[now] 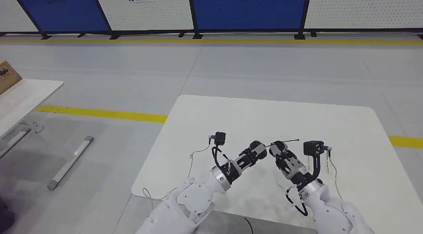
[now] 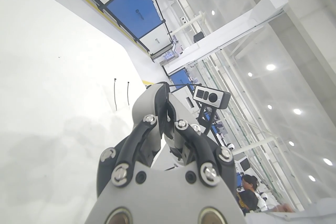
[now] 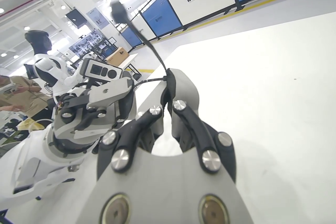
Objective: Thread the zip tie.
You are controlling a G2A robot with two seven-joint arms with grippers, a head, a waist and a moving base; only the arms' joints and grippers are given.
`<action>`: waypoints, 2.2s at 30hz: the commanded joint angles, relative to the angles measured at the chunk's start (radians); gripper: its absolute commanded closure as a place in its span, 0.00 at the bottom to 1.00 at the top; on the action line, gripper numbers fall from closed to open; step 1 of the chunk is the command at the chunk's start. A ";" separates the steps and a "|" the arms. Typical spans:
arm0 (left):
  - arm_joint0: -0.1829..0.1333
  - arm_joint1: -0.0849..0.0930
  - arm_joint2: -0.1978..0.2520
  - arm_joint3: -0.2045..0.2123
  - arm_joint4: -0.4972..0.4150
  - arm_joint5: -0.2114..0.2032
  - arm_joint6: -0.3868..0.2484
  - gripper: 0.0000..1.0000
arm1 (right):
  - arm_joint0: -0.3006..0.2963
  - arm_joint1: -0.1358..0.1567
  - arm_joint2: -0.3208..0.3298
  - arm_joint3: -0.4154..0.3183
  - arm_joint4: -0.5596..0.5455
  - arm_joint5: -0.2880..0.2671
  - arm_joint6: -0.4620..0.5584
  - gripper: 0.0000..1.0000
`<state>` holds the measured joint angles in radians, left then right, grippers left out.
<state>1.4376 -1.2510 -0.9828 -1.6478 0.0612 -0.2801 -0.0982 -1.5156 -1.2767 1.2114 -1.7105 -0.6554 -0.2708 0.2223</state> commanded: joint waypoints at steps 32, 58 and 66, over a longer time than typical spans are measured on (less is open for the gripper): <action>-0.007 -0.006 0.008 0.000 0.002 -0.020 0.021 1.00 | -0.003 0.011 0.011 0.008 0.031 -0.019 0.027 0.69; -0.005 -0.007 0.017 0.003 0.024 -0.013 0.017 1.00 | -0.013 0.017 0.015 -0.006 0.034 -0.024 0.001 1.00; 0.002 -0.006 0.015 -0.011 0.031 -0.023 0.015 1.00 | -0.010 0.019 0.005 -0.004 0.014 -0.018 0.009 1.00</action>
<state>1.4385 -1.2575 -0.9677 -1.6577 0.0913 -0.3021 -0.0824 -1.5263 -1.2582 1.2179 -1.7158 -0.6390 -0.2896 0.2308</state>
